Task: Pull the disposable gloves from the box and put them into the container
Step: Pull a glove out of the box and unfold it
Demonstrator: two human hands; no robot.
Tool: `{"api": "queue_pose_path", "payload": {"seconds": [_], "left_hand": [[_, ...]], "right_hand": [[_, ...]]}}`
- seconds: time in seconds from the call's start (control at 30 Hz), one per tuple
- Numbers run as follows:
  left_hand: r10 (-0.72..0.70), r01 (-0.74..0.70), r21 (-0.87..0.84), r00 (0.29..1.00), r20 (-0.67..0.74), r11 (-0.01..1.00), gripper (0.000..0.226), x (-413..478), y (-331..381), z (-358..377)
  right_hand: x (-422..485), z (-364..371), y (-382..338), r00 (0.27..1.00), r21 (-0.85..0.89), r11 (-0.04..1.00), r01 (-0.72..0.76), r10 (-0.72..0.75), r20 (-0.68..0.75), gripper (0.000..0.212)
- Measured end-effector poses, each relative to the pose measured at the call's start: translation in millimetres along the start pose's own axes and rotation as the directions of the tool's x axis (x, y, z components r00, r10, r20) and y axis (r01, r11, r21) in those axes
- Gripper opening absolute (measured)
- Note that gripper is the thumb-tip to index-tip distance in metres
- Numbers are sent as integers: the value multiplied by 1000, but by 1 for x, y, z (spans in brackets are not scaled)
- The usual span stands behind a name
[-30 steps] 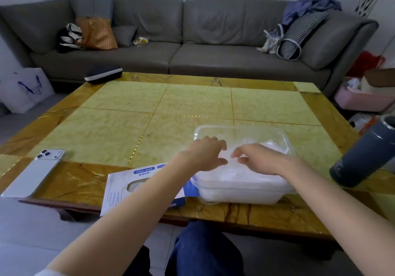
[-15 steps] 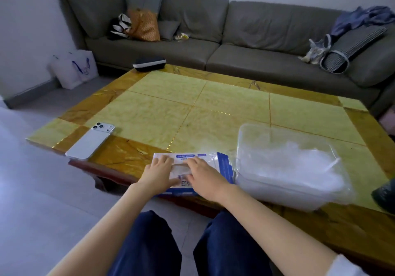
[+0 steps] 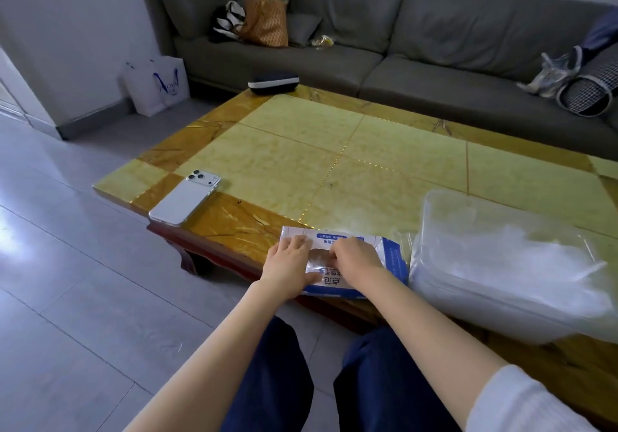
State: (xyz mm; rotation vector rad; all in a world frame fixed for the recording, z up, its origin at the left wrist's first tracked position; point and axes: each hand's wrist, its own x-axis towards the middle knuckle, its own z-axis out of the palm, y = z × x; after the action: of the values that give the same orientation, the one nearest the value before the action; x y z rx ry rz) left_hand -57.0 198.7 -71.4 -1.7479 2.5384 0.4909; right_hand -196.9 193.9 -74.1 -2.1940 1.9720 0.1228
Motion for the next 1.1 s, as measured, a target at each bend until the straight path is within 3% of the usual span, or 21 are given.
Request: {"api": "queue_pose_path", "payload": {"seconds": [0.1, 0.27, 0.47, 0.57, 0.8, 0.9, 0.97, 1.03, 1.1], "left_hand": [[3, -3, -7, 1000, 0, 1000, 71, 2, -1, 0], [7, -7, -12, 1000, 7, 1000, 71, 2, -2, 0], [3, -3, -18, 1000, -2, 1000, 71, 1, -2, 0], [4, -4, 7, 1000, 7, 1000, 73, 2, -1, -1], [15, -15, -2, 999, 38, 1000, 64, 3, -1, -5], [29, -19, -127, 997, 75, 992, 58, 3, -5, -13], [-19, 18, -305, 1000, 1, 952, 50, 2, -10, -26], [-150, 35, -483, 968, -201, 875, 38, 3, -7, -50], [-188, -74, -601, 914, -361, 796, 31, 2, 8, -79]], "right_hand": [[-6, 1, 2, 999, 54, 998, 15, -13, -41, 20], [-20, -16, 10, 970, 365, 931, -12, 99, -221, 18], [-23, -46, 28, 860, 527, 849, -43, 300, -412, 14], [-27, -55, 29, 785, 609, 793, 15, 367, -499, 13], [-34, -103, 48, 622, 553, 828, 88, 388, -680, 15], [-41, -117, 62, 582, 520, 849, 97, 376, -721, 15], [-47, -122, 69, 574, 481, 868, 125, 331, -748, 15], [-53, -123, 73, 589, 429, 887, 170, 257, -766, 15], [-58, -120, 74, 619, 361, 909, 207, 164, -768, 16]]}}
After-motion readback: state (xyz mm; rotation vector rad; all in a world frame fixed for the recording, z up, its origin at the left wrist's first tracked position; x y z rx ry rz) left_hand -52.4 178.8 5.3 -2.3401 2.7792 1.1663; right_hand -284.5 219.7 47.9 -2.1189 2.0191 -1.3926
